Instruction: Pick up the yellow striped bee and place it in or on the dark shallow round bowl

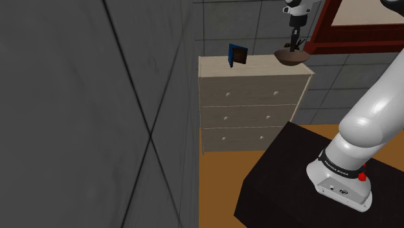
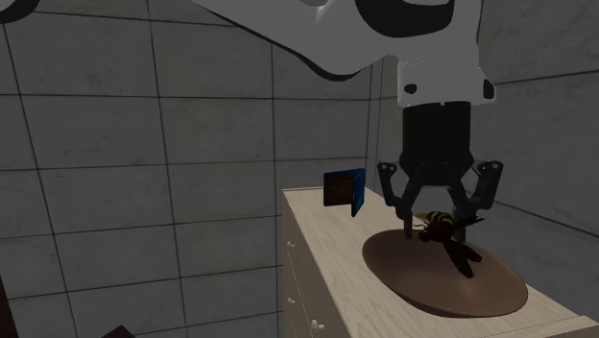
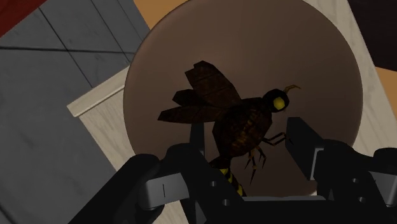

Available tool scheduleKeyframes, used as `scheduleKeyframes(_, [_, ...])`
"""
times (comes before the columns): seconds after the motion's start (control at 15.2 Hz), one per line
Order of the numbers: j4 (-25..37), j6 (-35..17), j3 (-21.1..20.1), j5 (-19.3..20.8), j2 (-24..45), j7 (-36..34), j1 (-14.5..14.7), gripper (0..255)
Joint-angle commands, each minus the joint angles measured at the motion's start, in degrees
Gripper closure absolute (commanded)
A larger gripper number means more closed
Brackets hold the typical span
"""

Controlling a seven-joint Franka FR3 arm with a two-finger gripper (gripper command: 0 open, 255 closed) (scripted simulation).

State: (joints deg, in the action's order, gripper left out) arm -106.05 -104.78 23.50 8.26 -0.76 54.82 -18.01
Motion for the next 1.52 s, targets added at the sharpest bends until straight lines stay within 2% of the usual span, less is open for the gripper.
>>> scheduleKeyframes(0.0, [-1.64,-1.60,0.03,0.09,-0.06,-0.18,-0.03,255])
scheduleKeyframes(0.13, [-3.20,-3.39,0.08,0.07,0.18,-0.33,-0.07,255])
scheduleKeyframes(0.66, [-3.20,-3.39,0.08,0.07,0.18,-0.33,-0.07,255])
scheduleKeyframes(0.73, [-3.20,-3.39,0.08,0.07,0.18,-0.33,-0.07,0])
scheduleKeyframes(1.06, [-3.20,-3.39,0.08,0.07,0.18,-0.33,-0.07,0])
scheduleKeyframes(1.32, [3.55,3.83,-0.41,-0.04,-0.26,-0.27,0.40,0])
scheduleKeyframes(1.45, [3.54,3.83,-0.41,-0.04,-0.27,-0.27,0.40,0])
